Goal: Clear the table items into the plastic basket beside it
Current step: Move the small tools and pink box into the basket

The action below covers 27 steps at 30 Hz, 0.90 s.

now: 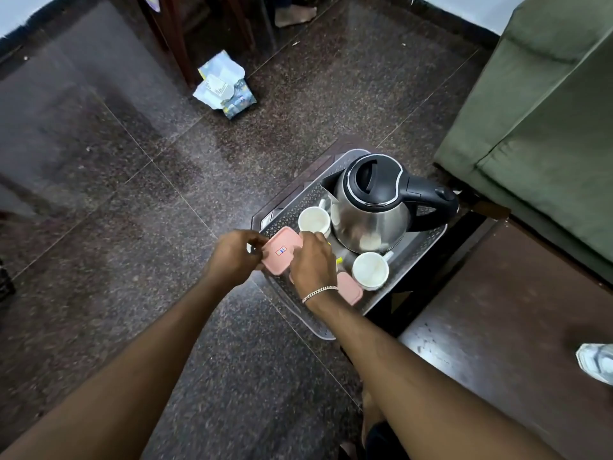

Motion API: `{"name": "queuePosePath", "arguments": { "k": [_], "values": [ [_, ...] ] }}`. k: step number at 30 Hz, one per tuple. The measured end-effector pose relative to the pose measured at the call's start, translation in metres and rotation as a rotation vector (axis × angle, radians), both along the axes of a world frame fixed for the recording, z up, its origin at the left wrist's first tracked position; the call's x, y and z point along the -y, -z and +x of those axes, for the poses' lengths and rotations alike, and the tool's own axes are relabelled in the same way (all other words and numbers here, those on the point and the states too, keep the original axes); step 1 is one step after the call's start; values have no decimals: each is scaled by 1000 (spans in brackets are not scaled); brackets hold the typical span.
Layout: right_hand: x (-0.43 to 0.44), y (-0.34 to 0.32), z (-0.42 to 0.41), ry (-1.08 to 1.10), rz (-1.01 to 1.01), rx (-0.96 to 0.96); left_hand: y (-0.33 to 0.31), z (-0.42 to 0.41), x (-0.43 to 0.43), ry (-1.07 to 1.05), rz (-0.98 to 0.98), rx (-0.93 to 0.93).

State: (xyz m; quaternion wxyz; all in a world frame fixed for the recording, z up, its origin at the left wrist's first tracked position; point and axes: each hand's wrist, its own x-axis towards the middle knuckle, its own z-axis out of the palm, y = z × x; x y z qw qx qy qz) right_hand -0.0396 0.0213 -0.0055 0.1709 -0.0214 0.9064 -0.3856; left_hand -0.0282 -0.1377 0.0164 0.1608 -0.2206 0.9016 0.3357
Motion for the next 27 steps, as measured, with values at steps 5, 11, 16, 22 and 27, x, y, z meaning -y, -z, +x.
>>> {"name": "queuePosePath", "arguments": {
  "k": [5, 11, 16, 22, 27],
  "values": [
    [3, 5, -11, -22, 49, -6, 4, -12, -6, 10, -206, -40],
    [6, 10, -10, -29, 102, -23, 3, -20, -14, 62, -312, 6],
    [9, 11, -6, -20, 99, -31, 4, -23, -21, 115, -361, 47],
    [8, 11, -6, -58, 84, -69, 10, -18, -30, 211, -433, -19],
    [1, 17, -8, -127, 120, -173, 10, -14, -35, 270, -467, -18]
  ]
}}
